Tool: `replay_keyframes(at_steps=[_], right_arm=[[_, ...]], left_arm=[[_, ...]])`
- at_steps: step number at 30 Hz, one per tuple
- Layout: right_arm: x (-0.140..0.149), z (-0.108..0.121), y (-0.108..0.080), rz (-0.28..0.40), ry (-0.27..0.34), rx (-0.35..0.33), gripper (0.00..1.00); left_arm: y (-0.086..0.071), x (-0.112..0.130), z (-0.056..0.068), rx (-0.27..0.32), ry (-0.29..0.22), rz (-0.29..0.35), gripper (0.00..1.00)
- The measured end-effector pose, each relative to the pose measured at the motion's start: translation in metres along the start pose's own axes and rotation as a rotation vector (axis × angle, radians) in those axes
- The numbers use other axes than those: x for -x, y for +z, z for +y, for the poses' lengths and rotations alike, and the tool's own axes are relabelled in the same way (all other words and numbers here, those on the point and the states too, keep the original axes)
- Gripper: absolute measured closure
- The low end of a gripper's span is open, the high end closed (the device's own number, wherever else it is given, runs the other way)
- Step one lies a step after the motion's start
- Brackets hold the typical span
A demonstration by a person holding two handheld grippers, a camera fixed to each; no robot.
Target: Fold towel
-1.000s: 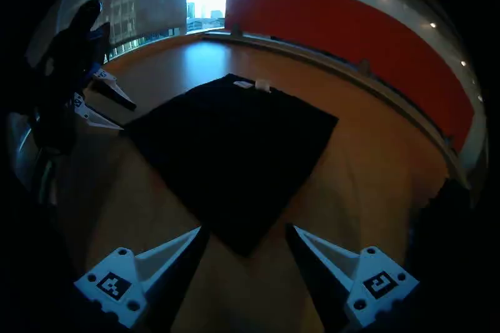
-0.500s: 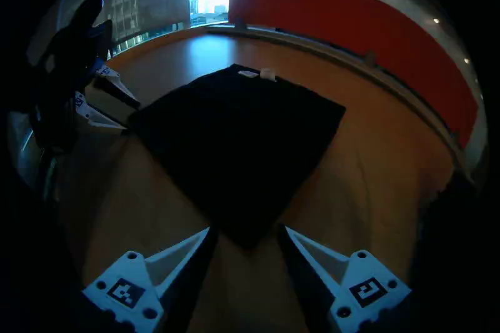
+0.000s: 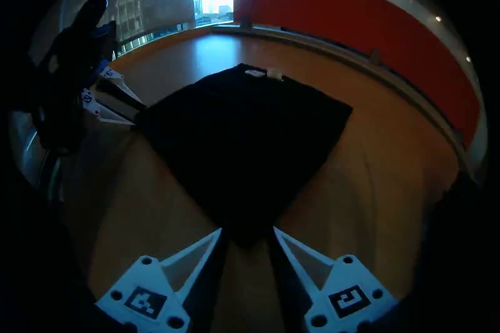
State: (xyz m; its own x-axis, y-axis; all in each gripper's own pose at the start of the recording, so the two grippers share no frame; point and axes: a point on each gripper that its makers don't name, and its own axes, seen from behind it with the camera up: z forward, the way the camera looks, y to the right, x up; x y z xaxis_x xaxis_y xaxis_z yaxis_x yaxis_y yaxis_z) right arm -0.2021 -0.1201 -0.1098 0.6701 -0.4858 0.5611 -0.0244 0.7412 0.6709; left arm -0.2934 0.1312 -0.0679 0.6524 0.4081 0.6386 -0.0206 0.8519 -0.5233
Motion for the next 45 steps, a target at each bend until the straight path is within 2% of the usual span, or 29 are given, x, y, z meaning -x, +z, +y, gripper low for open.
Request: replay_keyframes(at_steps=[4, 6, 8, 14, 24, 36, 45], right_arm=[[0.000, 0.001, -0.001, 0.003, 0.009, 0.005, 0.74], [0.000, 0.001, -0.001, 0.004, 0.016, 0.009, 0.77], [0.000, 0.001, -0.001, 0.004, 0.022, 0.010, 0.80], [-0.001, 0.000, -0.002, 0.004, 0.028, 0.017, 0.82], [-0.009, 0.001, -0.015, 0.017, 0.043, 0.029, 0.82], [-0.036, 0.003, -0.045, 0.059, 0.041, 0.052, 0.82], [-0.052, -0.001, -0.068, 0.080, 0.020, 0.062, 0.82]], left_arm=[[0.001, 0.000, 0.001, -0.005, -0.005, -0.004, 0.51], [0.001, 0.000, 0.001, -0.011, -0.008, -0.005, 0.63], [0.001, 0.000, -0.001, -0.023, -0.014, -0.005, 0.80], [0.001, 0.000, 0.001, -0.027, -0.021, -0.011, 0.83], [-0.008, -0.006, 0.008, 0.006, -0.059, -0.019, 0.83], [-0.041, -0.032, 0.012, 0.013, -0.068, 0.021, 0.83], [-0.068, -0.043, 0.017, 0.019, -0.099, 0.040, 0.83]])
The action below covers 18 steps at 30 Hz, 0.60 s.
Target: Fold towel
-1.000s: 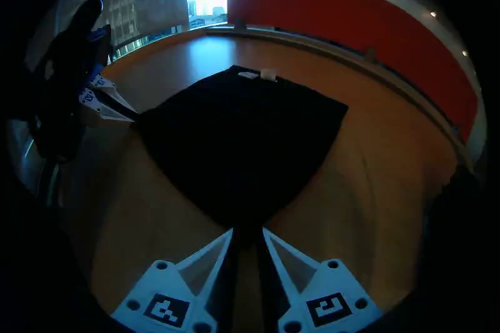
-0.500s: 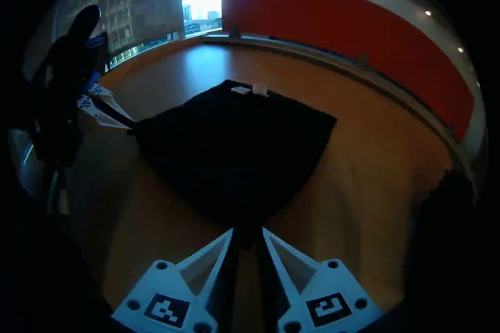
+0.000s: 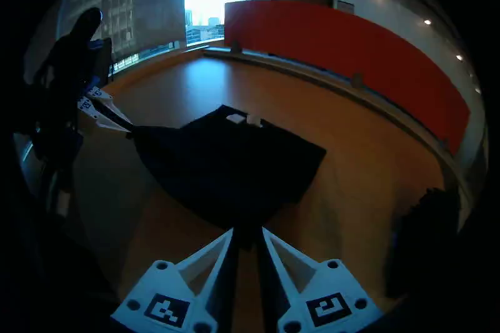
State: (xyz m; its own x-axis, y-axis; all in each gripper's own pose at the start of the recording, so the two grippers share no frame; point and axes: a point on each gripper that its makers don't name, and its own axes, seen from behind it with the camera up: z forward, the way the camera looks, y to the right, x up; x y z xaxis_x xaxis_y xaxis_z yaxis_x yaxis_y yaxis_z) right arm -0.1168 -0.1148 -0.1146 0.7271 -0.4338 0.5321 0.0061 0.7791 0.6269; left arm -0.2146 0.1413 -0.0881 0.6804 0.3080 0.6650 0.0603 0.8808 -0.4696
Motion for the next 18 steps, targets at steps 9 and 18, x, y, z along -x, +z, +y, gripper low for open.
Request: replay_keyframes(at_steps=[9, 18], right_arm=[[-0.016, 0.000, -0.023, 0.017, -0.010, 0.002, 0.82], [-0.021, -0.002, -0.039, 0.013, -0.026, -0.004, 0.82]], left_arm=[[-0.022, -0.008, 0.008, 0.013, -0.027, 0.007, 0.83], [-0.038, -0.017, 0.014, 0.026, -0.037, 0.013, 0.83]])
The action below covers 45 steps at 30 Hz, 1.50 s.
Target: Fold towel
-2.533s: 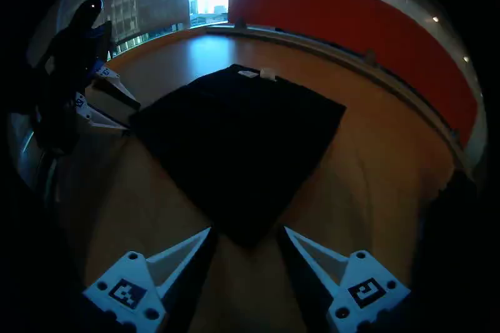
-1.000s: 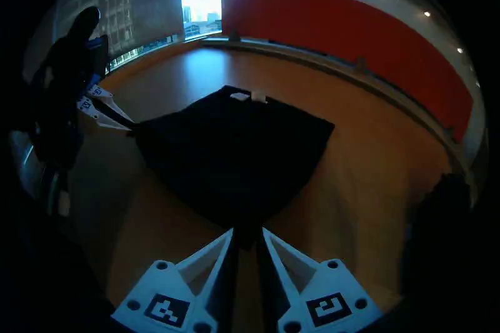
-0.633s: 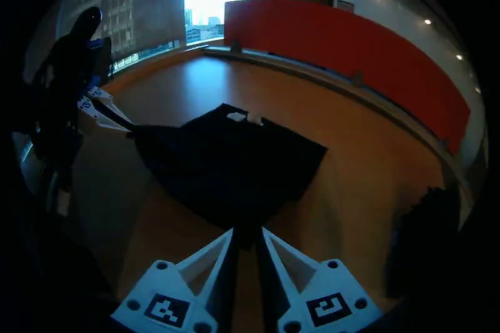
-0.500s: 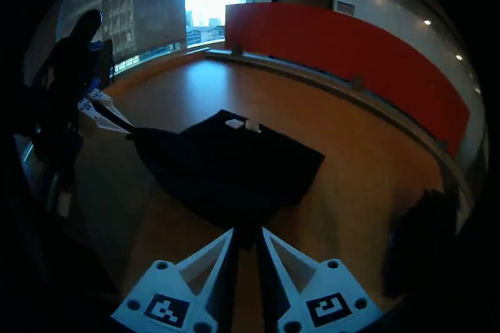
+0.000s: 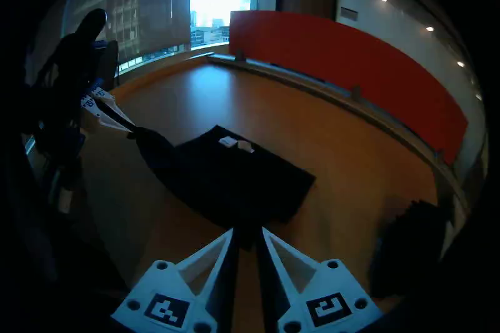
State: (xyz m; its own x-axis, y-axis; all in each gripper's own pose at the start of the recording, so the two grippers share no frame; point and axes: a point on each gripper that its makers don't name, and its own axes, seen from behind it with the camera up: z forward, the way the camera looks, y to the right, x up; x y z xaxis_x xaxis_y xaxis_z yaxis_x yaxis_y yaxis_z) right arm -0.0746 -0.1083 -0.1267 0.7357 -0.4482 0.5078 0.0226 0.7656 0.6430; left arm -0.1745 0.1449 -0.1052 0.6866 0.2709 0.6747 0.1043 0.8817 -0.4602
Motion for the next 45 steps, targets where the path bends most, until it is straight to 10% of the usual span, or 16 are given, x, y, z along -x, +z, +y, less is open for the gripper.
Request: replay_keyframes(at_steps=[23, 45], right_arm=[[-0.006, -0.001, -0.007, -0.014, -0.002, -0.004, 0.82], [-0.015, 0.046, 0.055, -0.078, 0.044, 0.006, 0.82]], left_arm=[[-0.005, -0.006, 0.002, 0.011, -0.009, -0.009, 0.84], [0.059, -0.042, -0.035, -0.028, -0.032, -0.015, 0.84]])
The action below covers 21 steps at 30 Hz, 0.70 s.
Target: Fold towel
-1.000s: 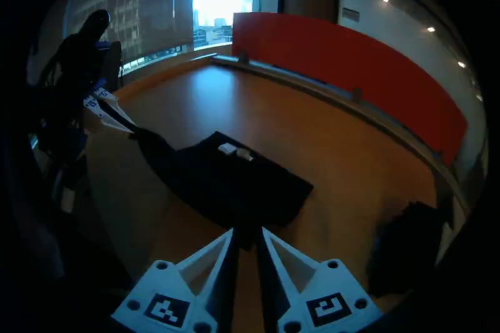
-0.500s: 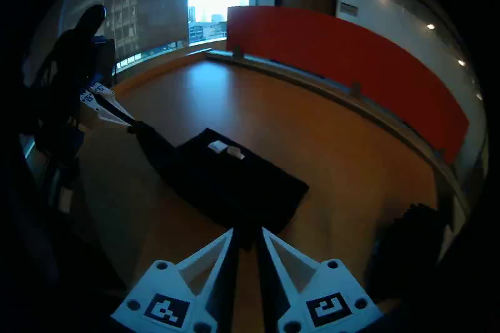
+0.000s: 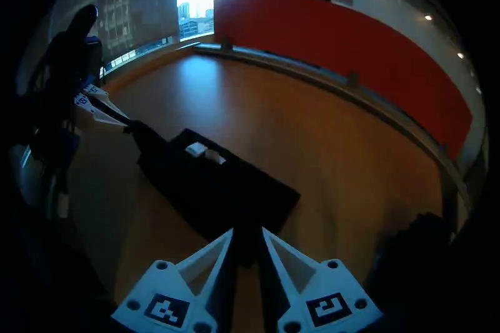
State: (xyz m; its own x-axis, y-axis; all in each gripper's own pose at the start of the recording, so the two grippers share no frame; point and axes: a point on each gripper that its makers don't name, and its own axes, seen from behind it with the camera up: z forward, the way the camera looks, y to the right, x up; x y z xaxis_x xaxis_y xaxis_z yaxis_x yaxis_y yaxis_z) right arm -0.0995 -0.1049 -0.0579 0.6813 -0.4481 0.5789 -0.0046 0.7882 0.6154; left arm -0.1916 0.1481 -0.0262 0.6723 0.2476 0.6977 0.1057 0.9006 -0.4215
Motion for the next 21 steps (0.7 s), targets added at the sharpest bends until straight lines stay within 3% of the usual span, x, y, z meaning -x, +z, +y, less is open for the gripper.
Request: replay_keyframes(at_steps=[11, 21], right_arm=[[0.007, -0.004, 0.014, -0.028, 0.038, -0.007, 0.82], [0.006, -0.004, 0.028, -0.028, 0.074, -0.018, 0.82]], left_arm=[[0.012, 0.007, -0.007, -0.002, -0.023, -0.013, 0.84], [0.020, 0.014, -0.015, -0.015, 0.005, -0.027, 0.84]])
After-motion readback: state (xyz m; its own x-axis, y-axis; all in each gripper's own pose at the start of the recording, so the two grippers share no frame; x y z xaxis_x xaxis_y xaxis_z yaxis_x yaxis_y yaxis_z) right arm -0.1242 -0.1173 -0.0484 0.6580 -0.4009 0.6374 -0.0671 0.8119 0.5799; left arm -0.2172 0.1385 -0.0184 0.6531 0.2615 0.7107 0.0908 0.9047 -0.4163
